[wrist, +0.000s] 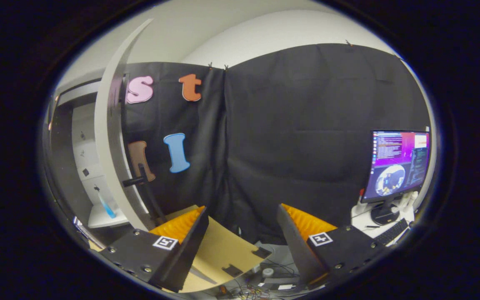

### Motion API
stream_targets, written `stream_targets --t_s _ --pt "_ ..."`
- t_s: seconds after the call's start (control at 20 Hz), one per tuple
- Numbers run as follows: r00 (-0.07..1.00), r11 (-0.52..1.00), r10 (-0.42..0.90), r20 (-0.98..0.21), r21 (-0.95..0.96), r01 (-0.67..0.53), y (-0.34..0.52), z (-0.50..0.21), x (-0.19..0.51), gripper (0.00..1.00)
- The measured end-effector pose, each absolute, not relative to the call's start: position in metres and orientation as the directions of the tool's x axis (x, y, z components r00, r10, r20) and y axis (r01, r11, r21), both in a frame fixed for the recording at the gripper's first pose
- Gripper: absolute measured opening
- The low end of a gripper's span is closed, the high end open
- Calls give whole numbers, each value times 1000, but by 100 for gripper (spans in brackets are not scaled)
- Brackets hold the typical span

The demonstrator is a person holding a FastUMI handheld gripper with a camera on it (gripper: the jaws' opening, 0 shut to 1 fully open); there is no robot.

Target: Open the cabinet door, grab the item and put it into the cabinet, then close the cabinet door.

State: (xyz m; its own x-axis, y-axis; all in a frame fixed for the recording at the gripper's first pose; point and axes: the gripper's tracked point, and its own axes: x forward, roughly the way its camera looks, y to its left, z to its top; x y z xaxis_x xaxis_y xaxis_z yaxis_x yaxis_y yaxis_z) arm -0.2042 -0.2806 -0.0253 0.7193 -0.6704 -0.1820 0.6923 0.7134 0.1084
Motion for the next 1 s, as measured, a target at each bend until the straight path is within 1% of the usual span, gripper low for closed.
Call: stream_targets --t_s 0.1,0.2,0.4,0.7,0.85,1.0 --pt "757 751 -629 -178 115 651 -274 -23 -177 99" --pt "787 781 -591 -173 119 613 -265 -21 -155 96" --pt "788 783 -590 -174 117 612 -264 -22 -154 91" --pt "802 799 -574 -169 98 593 -249 -20 -153 91" --pt "836 834 -524 -166 103 543 -228 -18 -150 91" --pt "880 877 -442 -174 125 465 -196 -21 -143 91"
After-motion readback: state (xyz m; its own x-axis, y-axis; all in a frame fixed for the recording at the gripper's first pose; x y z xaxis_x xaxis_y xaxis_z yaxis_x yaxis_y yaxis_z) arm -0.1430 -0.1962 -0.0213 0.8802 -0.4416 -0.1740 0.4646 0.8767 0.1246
